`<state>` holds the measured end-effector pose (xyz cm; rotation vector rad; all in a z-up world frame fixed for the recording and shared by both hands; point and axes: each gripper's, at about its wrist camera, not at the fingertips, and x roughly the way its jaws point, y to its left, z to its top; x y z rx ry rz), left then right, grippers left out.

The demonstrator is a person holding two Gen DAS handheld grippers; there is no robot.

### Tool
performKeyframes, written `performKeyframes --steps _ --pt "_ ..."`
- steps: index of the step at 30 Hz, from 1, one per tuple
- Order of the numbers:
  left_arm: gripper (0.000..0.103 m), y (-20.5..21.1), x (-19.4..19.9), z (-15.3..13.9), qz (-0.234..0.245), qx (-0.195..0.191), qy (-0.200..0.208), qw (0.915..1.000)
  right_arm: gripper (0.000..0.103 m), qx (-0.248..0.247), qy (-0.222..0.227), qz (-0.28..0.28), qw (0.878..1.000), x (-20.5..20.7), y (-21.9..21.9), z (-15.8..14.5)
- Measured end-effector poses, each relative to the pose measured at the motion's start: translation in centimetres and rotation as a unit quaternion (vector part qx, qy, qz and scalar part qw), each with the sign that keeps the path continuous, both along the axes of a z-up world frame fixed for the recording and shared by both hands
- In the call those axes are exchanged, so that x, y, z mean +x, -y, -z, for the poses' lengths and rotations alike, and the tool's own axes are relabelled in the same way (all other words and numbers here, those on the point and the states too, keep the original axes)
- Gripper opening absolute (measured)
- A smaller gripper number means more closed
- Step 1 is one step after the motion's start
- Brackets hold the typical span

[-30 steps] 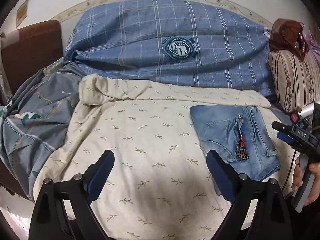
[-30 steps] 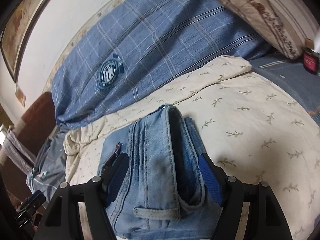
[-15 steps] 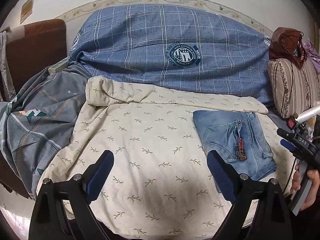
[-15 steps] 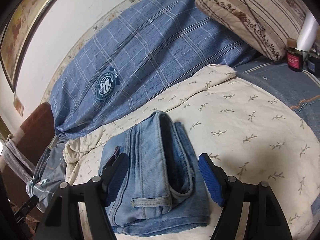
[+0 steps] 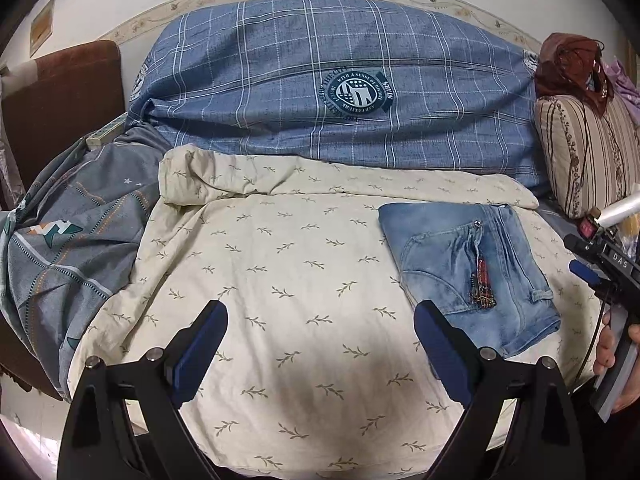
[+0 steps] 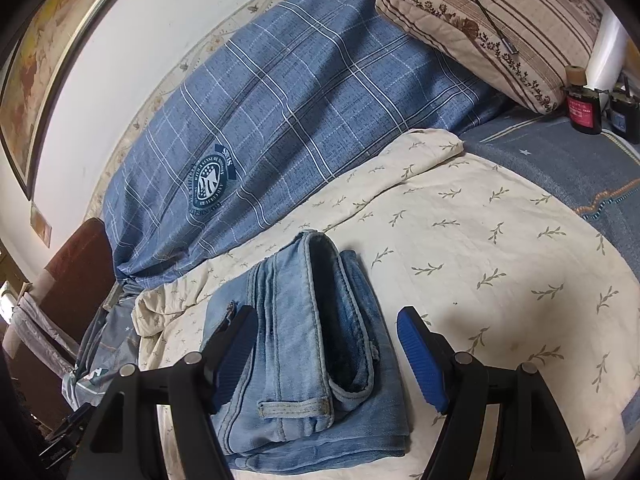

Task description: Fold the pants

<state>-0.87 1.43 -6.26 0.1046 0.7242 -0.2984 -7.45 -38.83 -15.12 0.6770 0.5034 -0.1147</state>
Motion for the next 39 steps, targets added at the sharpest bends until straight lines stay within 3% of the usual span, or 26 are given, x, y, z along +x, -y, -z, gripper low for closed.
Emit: performKeyframes --steps 9,20,29,35,39 --pt "0.094 0.1 0.4 0.6 0.003 0.006 -0.004 1.0 0.075 0.008 -0.004 -0.011 1.0 0.1 0.1 0.1" --pt "0.094 1.5 3.6 2.6 0.007 0.007 -0.039 0.9992 0.075 0.007 -0.03 -0.033 0.999 0.7 0.0 0.9" --pt "0.094 7.0 5.7 2.2 0.071 0.01 -0.04 0.9967 0.075 0.031 -0.046 -0.079 0.995 2.3 1.8 1.7" --pt "0.094 9.3 7.6 3.9 0.139 -0.028 -0.067 0.9877 0.075 0.039 -0.073 -0.119 0.989 5.1 3.2 2.7" --pt "0.094 10.0 8.2 4.6 0.167 -0.042 -0.062 0.983 0.075 0.039 -0.094 -0.14 0.985 7.0 4.0 3.5"
